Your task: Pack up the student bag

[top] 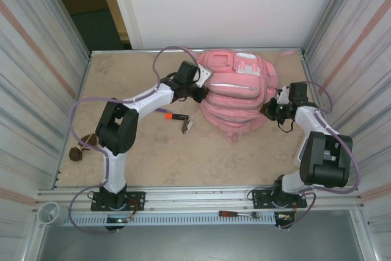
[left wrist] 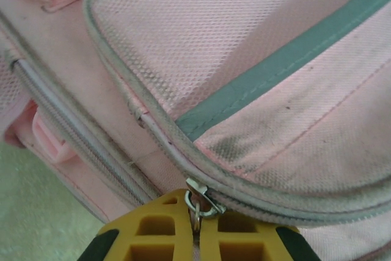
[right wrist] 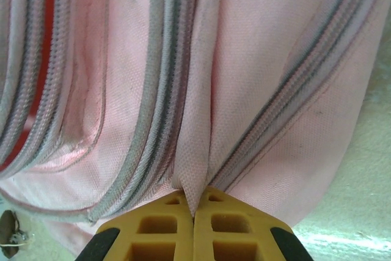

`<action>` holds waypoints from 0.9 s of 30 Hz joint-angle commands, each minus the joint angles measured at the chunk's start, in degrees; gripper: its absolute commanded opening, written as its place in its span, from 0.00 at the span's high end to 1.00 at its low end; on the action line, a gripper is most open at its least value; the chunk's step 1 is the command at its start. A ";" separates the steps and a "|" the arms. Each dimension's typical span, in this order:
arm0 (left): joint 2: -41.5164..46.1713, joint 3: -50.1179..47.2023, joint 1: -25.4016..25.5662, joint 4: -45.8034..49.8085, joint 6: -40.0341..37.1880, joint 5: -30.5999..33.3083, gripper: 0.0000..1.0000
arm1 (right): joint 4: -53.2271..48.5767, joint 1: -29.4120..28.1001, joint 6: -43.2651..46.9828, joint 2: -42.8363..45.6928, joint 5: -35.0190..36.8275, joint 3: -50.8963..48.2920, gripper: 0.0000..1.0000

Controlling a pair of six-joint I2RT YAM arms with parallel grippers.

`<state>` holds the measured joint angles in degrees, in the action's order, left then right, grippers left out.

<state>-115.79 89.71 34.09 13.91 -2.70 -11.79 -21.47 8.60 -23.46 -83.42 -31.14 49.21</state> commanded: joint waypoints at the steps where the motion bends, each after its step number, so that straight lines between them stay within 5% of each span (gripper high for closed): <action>1: -2.48 4.08 -2.84 0.37 -0.66 6.83 0.86 | -1.60 0.38 1.47 -0.40 4.17 -0.68 1.00; 12: 5.61 -4.65 -5.35 -1.70 2.58 11.99 0.46 | 5.69 -8.99 -6.38 2.03 1.81 -4.47 0.99; 16: 14.32 -13.55 -7.89 -3.60 5.94 11.89 0.37 | 4.25 -19.16 -4.90 1.15 4.09 -0.78 0.82; 22: 25.14 -25.23 -9.21 -3.63 11.93 12.18 0.31 | -5.35 -24.86 3.22 7.39 25.97 3.70 0.46; 27: 30.09 -33.62 -9.21 -5.13 17.31 11.80 0.29 | -1.12 -30.92 13.27 9.85 32.87 6.19 0.27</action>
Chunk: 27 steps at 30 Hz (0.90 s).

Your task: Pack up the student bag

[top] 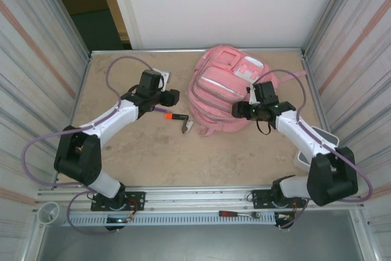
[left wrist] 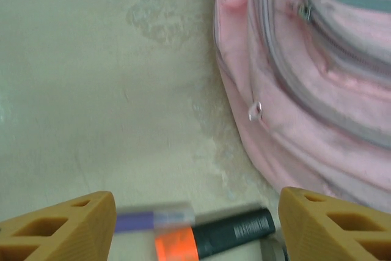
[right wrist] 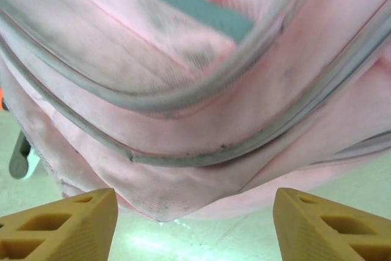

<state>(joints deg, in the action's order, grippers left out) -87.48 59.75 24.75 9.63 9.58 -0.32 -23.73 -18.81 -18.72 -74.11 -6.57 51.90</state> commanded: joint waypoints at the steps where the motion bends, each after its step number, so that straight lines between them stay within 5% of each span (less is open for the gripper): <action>1: 2.27 -4.68 0.12 -1.17 5.37 0.19 0.29 | 1.43 -4.94 10.68 -0.84 9.67 4.90 0.24; 5: 2.76 -5.78 0.12 0.00 5.38 -0.28 0.28 | 1.81 -9.29 18.48 -9.06 14.88 12.48 0.19; 15: 4.46 -9.65 0.21 0.14 7.05 -3.19 0.28 | 0.88 -11.67 25.99 -24.69 14.91 24.52 0.20; 27: 5.35 -12.29 2.41 1.18 7.88 -5.20 0.27 | -1.32 -9.29 25.15 -26.76 13.82 30.96 0.65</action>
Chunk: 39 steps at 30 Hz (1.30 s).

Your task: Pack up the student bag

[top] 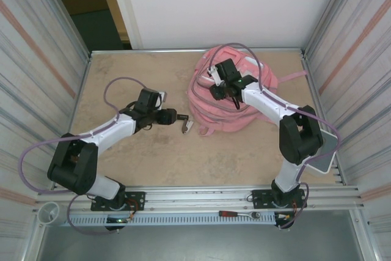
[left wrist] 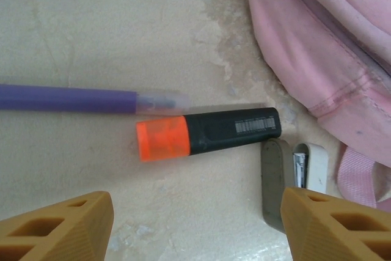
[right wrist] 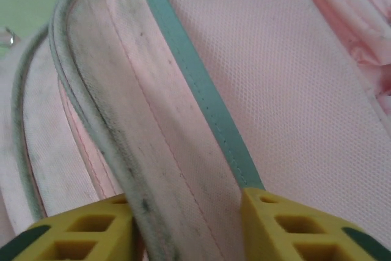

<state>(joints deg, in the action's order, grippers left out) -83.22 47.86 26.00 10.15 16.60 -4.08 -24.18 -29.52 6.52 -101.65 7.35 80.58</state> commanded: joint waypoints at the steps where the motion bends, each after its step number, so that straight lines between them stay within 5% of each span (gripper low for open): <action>1: 0.64 -0.18 1.67 0.72 0.82 -1.47 0.27 | -1.02 1.69 -0.36 1.08 -0.58 2.30 0.67; 9: -6.56 4.99 6.93 3.34 -0.81 -0.85 0.29 | -1.66 4.11 -3.95 3.47 -4.17 2.06 0.93; 21: -18.58 13.01 15.04 9.12 -1.61 7.72 0.29 | -0.82 7.26 -6.94 5.12 -9.80 1.60 0.97; 30: -19.62 14.46 17.30 9.97 -2.17 12.36 0.55 | -1.87 7.83 -7.72 5.44 -10.41 2.02 0.96; 39: -5.49 13.45 17.85 3.38 -4.60 4.22 0.66 | -7.69 15.19 -14.64 5.21 -34.12 6.97 0.95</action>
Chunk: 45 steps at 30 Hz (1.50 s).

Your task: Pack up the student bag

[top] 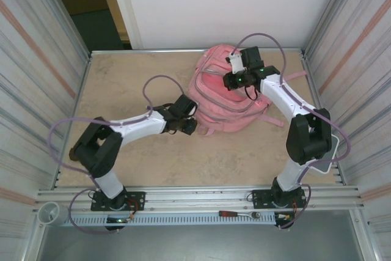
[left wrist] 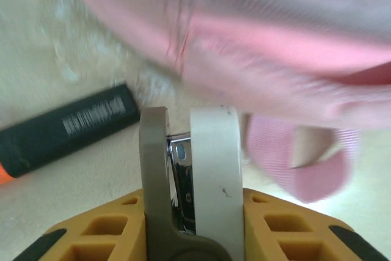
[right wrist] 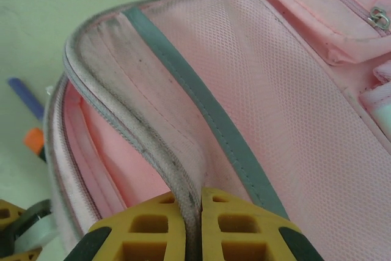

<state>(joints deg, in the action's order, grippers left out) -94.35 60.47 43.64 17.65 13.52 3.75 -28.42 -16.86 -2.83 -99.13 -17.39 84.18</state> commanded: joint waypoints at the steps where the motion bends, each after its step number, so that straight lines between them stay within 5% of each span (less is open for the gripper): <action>1: 6.03 1.94 -0.18 -5.04 -1.70 -5.35 0.66 | -3.57 3.24 -6.20 2.39 -11.21 4.03 0.95; 14: -14.60 35.07 -2.07 -2.90 4.52 -13.44 0.61 | -3.41 6.56 -15.08 -2.04 -18.78 12.92 0.97; 19: -20.34 40.48 -2.11 -3.95 9.79 -9.92 0.59 | -1.71 7.88 -18.74 -3.49 -20.73 14.56 0.97; 24: -22.47 41.58 -2.66 -5.20 9.66 -8.22 0.45 | -1.01 8.24 -19.50 -4.48 -21.91 14.48 0.97; 33: -9.89 28.94 -3.82 -7.44 3.79 -7.79 0.37 | -0.40 8.74 -19.15 -4.85 -21.74 12.56 0.97; 37: -1.10 18.04 -4.65 -6.71 -0.19 -2.37 0.30 | -0.43 8.78 -18.26 -4.50 -20.71 11.27 0.97; 45: 6.15 0.73 -15.31 1.38 -0.39 -2.05 0.25 | 0.21 8.86 -17.47 -4.75 -19.61 9.42 0.97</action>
<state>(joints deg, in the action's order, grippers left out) -88.55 65.43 31.20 13.98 14.68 1.39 -31.66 -8.86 -20.51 -104.88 -36.12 93.36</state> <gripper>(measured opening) 0.748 0.086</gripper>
